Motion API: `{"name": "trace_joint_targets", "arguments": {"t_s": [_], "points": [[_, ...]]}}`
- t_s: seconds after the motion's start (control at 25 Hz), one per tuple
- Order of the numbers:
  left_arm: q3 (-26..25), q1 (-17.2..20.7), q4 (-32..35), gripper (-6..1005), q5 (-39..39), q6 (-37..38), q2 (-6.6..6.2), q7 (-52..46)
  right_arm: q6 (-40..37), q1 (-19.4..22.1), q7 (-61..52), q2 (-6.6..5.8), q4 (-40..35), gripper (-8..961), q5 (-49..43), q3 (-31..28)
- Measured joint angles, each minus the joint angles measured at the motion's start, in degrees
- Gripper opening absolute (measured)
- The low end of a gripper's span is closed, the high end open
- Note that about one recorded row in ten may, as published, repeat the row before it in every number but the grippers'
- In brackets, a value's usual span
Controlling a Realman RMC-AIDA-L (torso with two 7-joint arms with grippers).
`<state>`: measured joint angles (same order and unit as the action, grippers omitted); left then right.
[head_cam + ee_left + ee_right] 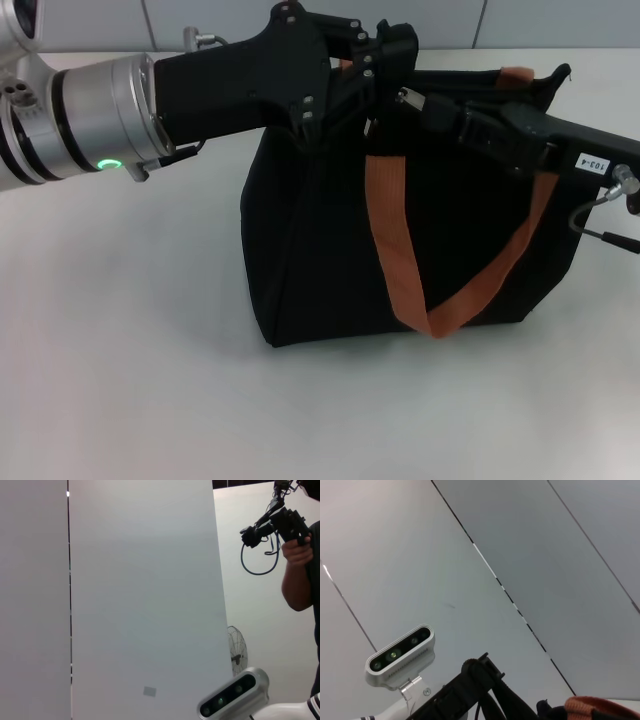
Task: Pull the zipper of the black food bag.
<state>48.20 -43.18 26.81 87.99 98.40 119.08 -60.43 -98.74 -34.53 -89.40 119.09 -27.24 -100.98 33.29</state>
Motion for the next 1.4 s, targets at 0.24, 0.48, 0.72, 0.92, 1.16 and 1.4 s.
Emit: {"name": "trace_joint_targets", "arguments": {"t_s": [0.24,0.48,0.72,0.92,1.16,1.4], "points": [[0.26,0.16,0.0,79,-0.04,0.03,0.0,-0.03,-0.34,-0.01,-0.31,0.0,-0.01,-1,0.0,-0.24],[0.23,0.19,0.0,80,-0.07,0.03,0.0,-0.04,-0.49,0.09,-2.0,0.0,-1.49,-1,-0.04,0.09],[0.22,0.2,0.0,81,-0.09,0.14,0.0,0.03,-0.81,0.14,-3.39,-0.05,-2.32,-1,-0.21,0.11],[0.23,0.18,0.0,82,-0.1,0.23,0.06,0.1,-0.84,-0.1,-3.89,-0.07,-2.63,-1,-0.43,0.18],[0.22,0.12,-0.05,83,-0.1,0.41,0.09,0.12,-0.85,-0.16,-4.95,-0.09,-3.45,-1,-0.57,0.32],[0.3,0.05,-0.09,85,-0.1,0.51,0.09,0.11,-0.84,-0.32,-5.39,-0.09,-3.55,0,-0.71,0.57]]}}
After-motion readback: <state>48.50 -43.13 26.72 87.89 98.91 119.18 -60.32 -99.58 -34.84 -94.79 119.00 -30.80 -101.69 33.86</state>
